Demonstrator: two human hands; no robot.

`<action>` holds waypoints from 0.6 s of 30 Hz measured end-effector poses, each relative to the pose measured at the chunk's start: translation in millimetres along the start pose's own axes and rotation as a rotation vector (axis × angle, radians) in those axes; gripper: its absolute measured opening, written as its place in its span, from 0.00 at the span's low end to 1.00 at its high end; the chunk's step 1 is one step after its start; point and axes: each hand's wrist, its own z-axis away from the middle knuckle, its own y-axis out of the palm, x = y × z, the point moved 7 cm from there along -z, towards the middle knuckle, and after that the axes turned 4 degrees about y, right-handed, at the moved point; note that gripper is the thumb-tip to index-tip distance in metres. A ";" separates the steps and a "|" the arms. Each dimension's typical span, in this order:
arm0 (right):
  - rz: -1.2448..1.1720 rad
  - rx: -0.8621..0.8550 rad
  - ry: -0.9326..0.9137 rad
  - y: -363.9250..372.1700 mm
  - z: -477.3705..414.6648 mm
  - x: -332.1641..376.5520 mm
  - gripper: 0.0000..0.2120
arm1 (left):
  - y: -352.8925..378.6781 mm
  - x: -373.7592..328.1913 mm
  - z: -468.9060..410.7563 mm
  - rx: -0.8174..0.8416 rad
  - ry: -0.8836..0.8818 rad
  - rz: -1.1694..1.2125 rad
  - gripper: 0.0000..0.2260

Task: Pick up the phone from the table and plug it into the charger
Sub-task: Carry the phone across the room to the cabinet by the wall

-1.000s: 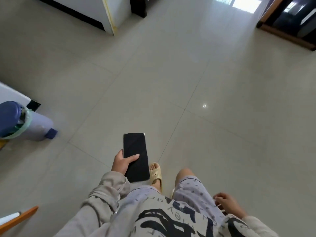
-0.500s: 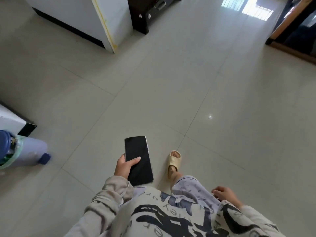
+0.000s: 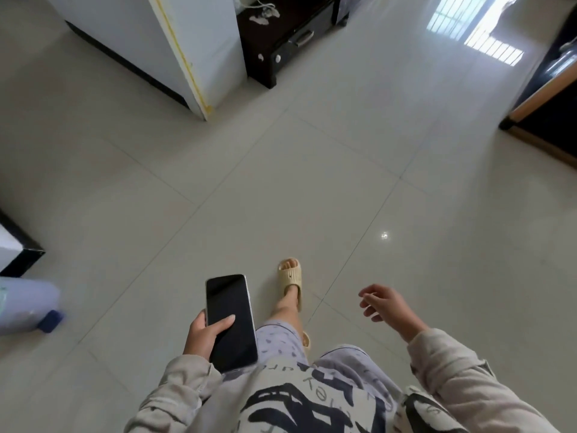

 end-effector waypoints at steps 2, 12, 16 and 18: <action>-0.005 -0.005 0.029 -10.7 -20.2 10.3 0.08 | 24.2 -26.9 -22.9 0.020 0.010 -0.008 0.09; -0.099 -0.070 0.287 -92.2 -82.4 38.4 0.10 | 174.3 -194.0 -137.4 0.198 0.085 -0.134 0.07; -0.114 -0.106 0.349 -133.9 -95.0 52.9 0.09 | 234.3 -261.4 -163.6 0.306 0.138 -0.164 0.08; -0.118 -0.130 0.378 -153.0 -102.8 60.2 0.10 | 255.8 -286.1 -171.8 0.318 0.167 -0.158 0.08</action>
